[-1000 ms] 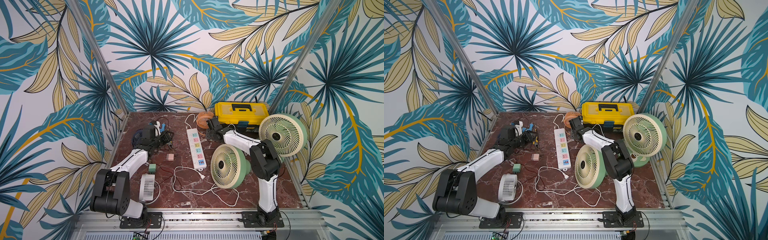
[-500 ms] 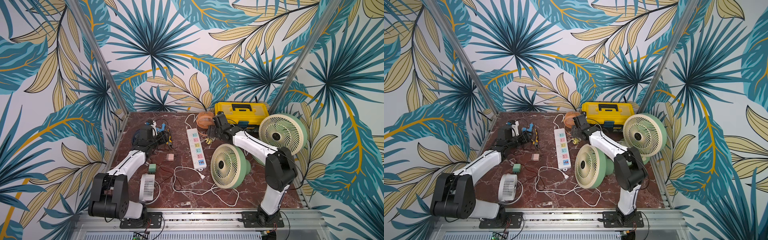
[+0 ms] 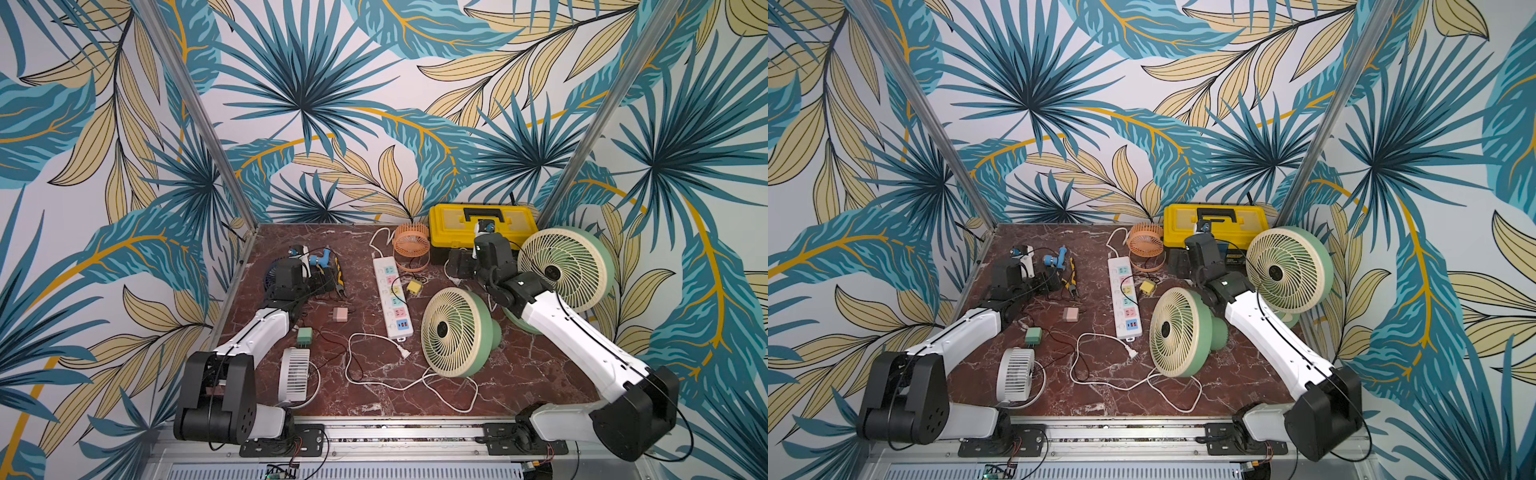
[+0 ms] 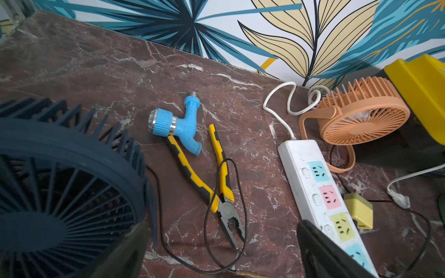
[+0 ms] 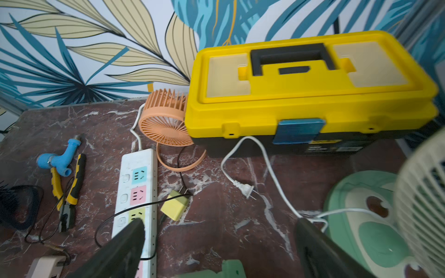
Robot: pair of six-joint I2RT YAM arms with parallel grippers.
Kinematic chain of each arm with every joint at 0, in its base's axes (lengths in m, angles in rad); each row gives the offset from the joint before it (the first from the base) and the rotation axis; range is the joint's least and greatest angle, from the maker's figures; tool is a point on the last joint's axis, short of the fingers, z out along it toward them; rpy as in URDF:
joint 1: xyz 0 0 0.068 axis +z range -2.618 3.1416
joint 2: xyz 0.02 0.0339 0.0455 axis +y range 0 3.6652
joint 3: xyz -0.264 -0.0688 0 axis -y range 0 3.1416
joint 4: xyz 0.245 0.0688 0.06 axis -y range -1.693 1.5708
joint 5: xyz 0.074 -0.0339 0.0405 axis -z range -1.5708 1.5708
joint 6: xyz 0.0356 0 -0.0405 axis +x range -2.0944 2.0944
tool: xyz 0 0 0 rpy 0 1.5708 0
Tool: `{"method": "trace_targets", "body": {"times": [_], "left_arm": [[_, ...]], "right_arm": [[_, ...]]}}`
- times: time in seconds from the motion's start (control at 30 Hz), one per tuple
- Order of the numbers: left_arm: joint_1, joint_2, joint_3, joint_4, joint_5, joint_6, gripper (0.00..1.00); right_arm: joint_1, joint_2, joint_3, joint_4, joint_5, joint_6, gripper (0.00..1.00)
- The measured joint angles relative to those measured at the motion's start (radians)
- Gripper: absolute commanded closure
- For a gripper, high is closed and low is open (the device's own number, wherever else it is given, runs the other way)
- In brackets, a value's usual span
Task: Unplug the desk fan from the power strip
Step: Reset both arms
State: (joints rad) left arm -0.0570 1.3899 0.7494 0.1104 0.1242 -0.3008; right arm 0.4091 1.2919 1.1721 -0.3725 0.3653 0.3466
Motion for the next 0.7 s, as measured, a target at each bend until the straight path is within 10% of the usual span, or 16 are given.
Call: {"method": "trace_targets", "body": {"times": [0.7], "left_arm": [[0.002,-0.043,-0.162,0.268,-0.095,0.160,0.00]], "right_arm": [[-0.283,-0.324,-0.492,0.165,-0.111,-0.083,0.01]]}}
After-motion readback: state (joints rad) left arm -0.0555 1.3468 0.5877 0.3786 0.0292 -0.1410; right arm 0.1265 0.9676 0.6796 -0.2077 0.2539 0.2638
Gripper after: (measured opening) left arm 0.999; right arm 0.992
